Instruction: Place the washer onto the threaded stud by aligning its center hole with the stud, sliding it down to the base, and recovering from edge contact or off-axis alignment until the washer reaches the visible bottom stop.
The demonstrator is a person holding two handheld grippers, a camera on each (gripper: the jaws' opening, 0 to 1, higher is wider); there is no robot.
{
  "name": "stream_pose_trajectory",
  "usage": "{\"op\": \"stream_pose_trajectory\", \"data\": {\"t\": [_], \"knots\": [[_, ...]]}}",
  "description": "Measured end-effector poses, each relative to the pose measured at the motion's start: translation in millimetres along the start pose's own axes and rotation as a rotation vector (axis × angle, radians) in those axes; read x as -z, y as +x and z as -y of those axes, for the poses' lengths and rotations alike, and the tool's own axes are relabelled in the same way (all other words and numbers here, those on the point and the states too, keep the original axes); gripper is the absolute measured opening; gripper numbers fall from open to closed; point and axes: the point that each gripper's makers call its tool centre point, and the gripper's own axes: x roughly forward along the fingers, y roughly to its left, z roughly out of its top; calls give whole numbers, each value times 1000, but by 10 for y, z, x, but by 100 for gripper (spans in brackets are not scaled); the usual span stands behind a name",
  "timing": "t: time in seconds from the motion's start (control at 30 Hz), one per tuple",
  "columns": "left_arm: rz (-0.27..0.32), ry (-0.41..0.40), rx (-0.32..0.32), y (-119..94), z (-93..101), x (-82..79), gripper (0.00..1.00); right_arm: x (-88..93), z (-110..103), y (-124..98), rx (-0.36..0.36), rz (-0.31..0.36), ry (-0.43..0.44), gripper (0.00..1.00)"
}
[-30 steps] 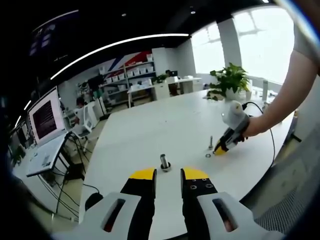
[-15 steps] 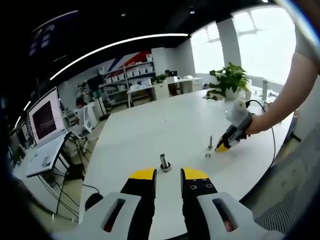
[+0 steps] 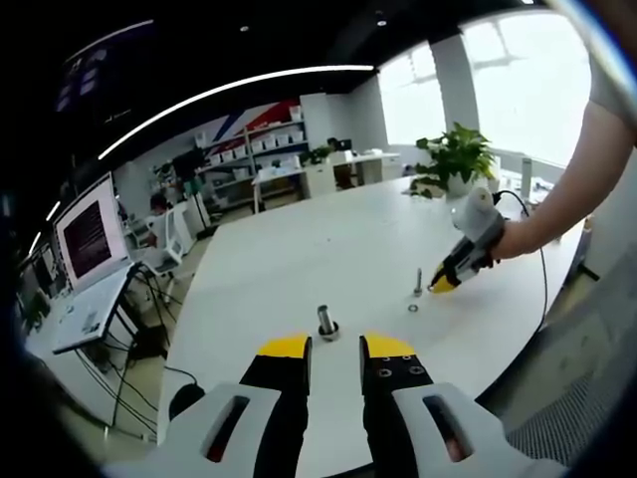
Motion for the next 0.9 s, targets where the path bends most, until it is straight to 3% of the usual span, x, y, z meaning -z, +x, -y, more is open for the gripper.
{"op": "stream_pose_trajectory", "data": {"t": [0.9], "knots": [[-18,12,-9,8,-4,25,17,-239,57,-217,8,109,-41,14]]}}
